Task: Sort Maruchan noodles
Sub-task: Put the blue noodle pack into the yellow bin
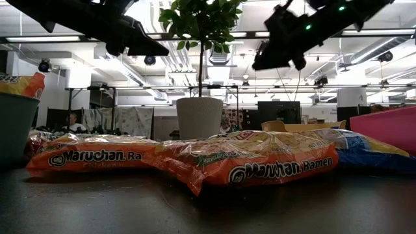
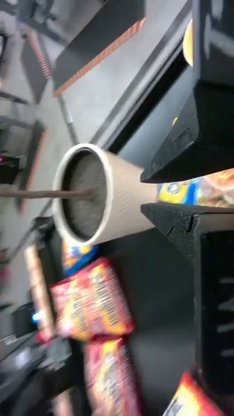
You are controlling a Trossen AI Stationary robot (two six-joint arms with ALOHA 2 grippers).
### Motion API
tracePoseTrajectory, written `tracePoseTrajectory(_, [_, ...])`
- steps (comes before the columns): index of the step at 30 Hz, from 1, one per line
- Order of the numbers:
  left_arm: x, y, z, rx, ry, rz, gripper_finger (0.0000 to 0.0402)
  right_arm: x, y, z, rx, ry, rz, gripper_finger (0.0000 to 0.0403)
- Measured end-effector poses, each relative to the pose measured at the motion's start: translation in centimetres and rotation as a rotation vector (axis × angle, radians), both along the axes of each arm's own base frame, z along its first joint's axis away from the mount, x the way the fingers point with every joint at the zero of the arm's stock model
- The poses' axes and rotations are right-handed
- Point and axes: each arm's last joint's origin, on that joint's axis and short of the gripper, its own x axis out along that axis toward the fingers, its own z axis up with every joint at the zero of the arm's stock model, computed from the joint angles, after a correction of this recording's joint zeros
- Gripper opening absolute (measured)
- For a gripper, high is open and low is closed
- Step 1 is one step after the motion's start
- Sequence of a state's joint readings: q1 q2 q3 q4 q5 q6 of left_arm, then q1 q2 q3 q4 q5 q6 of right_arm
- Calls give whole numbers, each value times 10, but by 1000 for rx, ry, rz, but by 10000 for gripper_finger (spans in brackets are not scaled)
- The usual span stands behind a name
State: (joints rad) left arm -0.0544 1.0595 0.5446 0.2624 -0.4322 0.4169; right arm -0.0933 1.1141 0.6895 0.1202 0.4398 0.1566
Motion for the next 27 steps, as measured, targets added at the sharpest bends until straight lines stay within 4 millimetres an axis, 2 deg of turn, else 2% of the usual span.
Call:
tracePoseTrajectory(9, [0,0,0,-1,0,1,24,34,-19,-13,21,212,-52,52])
tracePoseTrajectory(12, [0,0,1,51,13,-11,24,43,-26,-26,13,277,-62,52])
tracePoseTrajectory(20, [-2,0,18,219,-70,-32,24,64,-38,-70,13,442,-72,52])
tracePoseTrajectory(27, [-10,3,27,280,-83,56,24,81,-43,-94,-10,511,-140,52])
